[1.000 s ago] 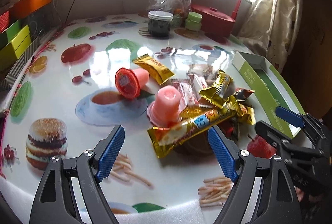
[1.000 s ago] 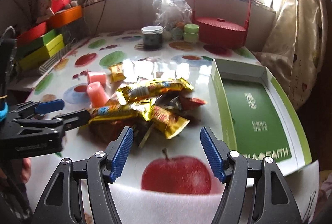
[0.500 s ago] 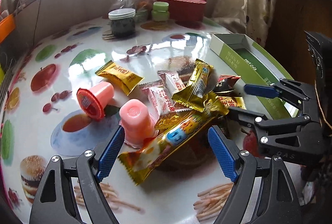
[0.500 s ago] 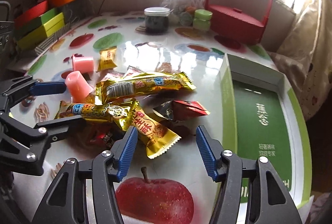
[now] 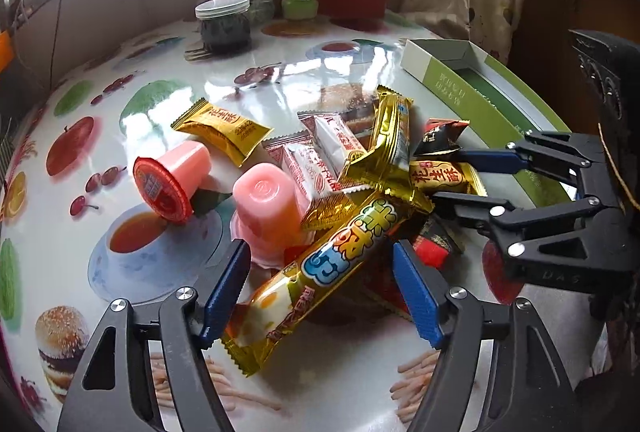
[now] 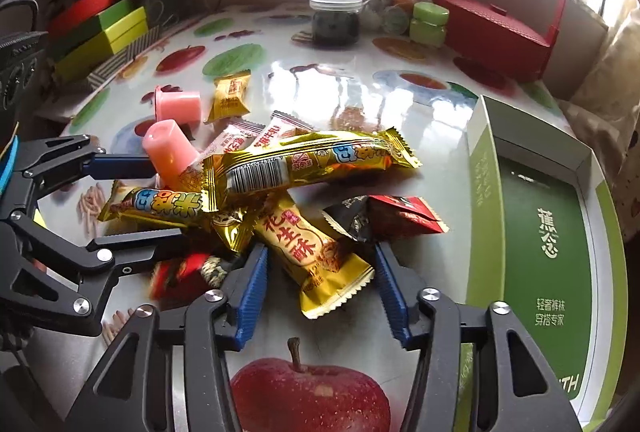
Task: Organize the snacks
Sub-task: 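Grasp the yellow wafer bar with the left tool while the right tool grasps a yellow peanut-crisp candy, then carry the wafer bar in the left tool and the candy in the right tool over the green box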
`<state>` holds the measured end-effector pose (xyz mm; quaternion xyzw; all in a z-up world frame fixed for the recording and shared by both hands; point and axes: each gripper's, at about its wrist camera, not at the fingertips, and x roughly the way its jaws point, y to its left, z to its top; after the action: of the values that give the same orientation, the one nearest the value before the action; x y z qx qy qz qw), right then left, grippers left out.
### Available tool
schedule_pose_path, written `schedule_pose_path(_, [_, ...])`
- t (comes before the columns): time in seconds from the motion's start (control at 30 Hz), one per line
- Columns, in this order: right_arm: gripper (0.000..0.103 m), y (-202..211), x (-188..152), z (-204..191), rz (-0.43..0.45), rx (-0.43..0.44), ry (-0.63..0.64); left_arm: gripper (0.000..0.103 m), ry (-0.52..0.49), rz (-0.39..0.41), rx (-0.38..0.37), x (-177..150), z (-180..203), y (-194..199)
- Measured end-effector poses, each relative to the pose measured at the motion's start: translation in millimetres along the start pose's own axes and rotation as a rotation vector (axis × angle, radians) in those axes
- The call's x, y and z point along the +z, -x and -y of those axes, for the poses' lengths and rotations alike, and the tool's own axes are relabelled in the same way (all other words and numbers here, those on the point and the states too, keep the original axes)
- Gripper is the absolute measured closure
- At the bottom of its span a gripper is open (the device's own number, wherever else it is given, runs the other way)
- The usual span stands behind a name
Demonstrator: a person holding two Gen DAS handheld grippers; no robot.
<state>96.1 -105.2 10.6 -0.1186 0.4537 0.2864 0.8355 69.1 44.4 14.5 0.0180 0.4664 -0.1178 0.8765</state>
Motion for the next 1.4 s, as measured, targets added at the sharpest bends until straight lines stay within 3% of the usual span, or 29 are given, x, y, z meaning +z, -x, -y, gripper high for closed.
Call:
schedule_pose_path(0.1, [0.067, 4.8, -3.9, 1.5, -0.018, 0.044, -0.019, 0.030, 0.008, -0.003, 0.006, -1.6, -3.2, 1.5])
schedule_pose_path(0.2, [0.066, 5.4, -4.7, -0.2, -0.016, 0.040, -0.003, 0.040, 0.004, -0.014, 0.006, -2.1, -4.9, -0.9])
schedule_pose_path(0.57, [0.060, -6.9, 6.9, -7.1, -0.007, -0.018, 0.051, 0.042, -0.039, -0.019, -0.001, 2.6, 0.5, -4.7])
schedule_pose_path(0.7, [0.066, -5.8, 5.7, -7.3, -0.001, -0.016, 0.038, 0.055, -0.027, -0.010, -0.013, 2.0, 0.0, -2.1])
schedule_pose_path(0.97, [0.066, 2.5, -2.6, -10.0, 0.012, -0.016, 0.018, 0.077, -0.022, 0.002, -0.049, 0.4, 3.3, 5.3])
schedule_pose_path(1.4, [0.067, 36.4, -18.6, -3.3, 0.081, -0.009, -0.105, 0.079, 0.014, 0.050, -0.070, 1.6, 12.4, 24.5])
